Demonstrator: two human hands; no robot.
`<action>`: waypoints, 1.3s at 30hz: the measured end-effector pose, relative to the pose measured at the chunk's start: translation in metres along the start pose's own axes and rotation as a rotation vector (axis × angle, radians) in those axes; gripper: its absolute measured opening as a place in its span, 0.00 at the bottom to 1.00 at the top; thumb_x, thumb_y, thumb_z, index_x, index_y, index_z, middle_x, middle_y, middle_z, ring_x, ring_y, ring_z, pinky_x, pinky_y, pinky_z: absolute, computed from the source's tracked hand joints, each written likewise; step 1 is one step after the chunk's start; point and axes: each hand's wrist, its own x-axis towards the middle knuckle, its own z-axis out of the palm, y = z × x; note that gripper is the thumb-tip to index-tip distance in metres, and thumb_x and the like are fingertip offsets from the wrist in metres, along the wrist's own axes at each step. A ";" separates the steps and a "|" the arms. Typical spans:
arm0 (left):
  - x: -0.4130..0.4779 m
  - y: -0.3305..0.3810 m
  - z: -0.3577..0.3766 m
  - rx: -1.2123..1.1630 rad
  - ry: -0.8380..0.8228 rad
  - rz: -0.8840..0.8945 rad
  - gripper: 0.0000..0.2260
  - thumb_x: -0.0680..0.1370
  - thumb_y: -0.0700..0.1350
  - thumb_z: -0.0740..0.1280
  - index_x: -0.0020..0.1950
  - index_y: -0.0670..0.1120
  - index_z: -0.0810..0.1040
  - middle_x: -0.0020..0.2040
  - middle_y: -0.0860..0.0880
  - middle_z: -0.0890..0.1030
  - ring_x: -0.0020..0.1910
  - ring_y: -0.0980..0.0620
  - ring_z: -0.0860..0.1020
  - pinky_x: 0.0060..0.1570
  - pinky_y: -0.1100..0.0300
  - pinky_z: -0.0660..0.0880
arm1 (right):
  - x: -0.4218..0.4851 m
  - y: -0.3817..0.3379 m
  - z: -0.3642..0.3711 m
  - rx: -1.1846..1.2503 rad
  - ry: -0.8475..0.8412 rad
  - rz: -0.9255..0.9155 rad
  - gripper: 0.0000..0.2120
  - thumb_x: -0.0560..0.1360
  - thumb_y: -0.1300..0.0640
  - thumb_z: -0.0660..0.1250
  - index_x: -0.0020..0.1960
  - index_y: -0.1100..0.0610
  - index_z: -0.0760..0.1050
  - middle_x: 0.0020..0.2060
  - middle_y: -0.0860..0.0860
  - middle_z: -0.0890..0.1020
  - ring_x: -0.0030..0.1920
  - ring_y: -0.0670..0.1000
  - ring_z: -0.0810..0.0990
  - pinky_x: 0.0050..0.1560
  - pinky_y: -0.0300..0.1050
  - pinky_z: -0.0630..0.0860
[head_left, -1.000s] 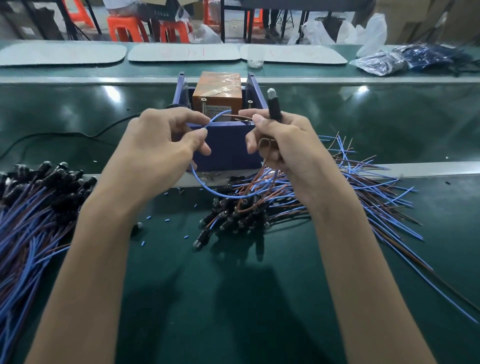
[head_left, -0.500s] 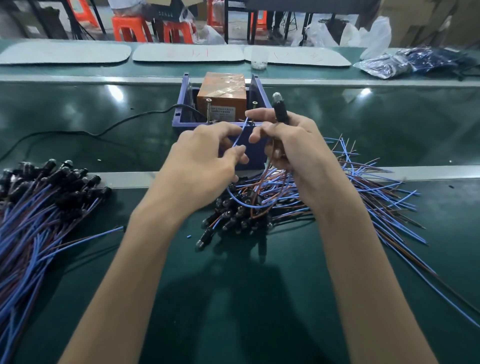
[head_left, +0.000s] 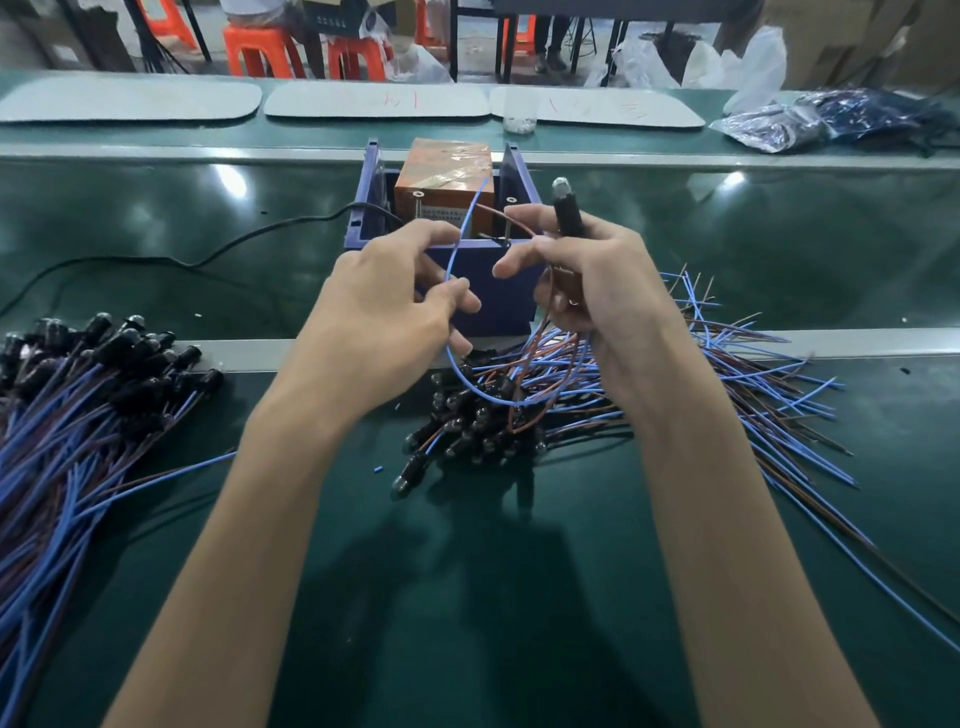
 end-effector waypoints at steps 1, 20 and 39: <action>0.000 0.000 0.001 -0.004 0.002 0.001 0.15 0.80 0.39 0.64 0.65 0.50 0.73 0.40 0.55 0.83 0.30 0.57 0.82 0.40 0.67 0.77 | 0.000 0.000 0.000 0.000 -0.003 0.000 0.13 0.76 0.67 0.59 0.55 0.58 0.77 0.28 0.49 0.81 0.23 0.45 0.63 0.21 0.33 0.56; 0.006 -0.017 -0.016 -0.065 0.083 -0.045 0.13 0.78 0.39 0.66 0.57 0.56 0.76 0.39 0.57 0.84 0.31 0.55 0.82 0.49 0.52 0.80 | -0.003 0.002 0.001 0.001 0.009 -0.041 0.10 0.79 0.63 0.60 0.47 0.57 0.80 0.20 0.43 0.64 0.22 0.42 0.58 0.21 0.32 0.56; 0.002 -0.004 -0.021 0.004 0.222 0.021 0.15 0.78 0.37 0.64 0.55 0.58 0.75 0.46 0.58 0.80 0.33 0.57 0.82 0.51 0.50 0.80 | 0.003 0.000 -0.019 0.216 0.177 -0.043 0.13 0.78 0.68 0.54 0.47 0.59 0.77 0.23 0.46 0.69 0.21 0.42 0.59 0.19 0.33 0.56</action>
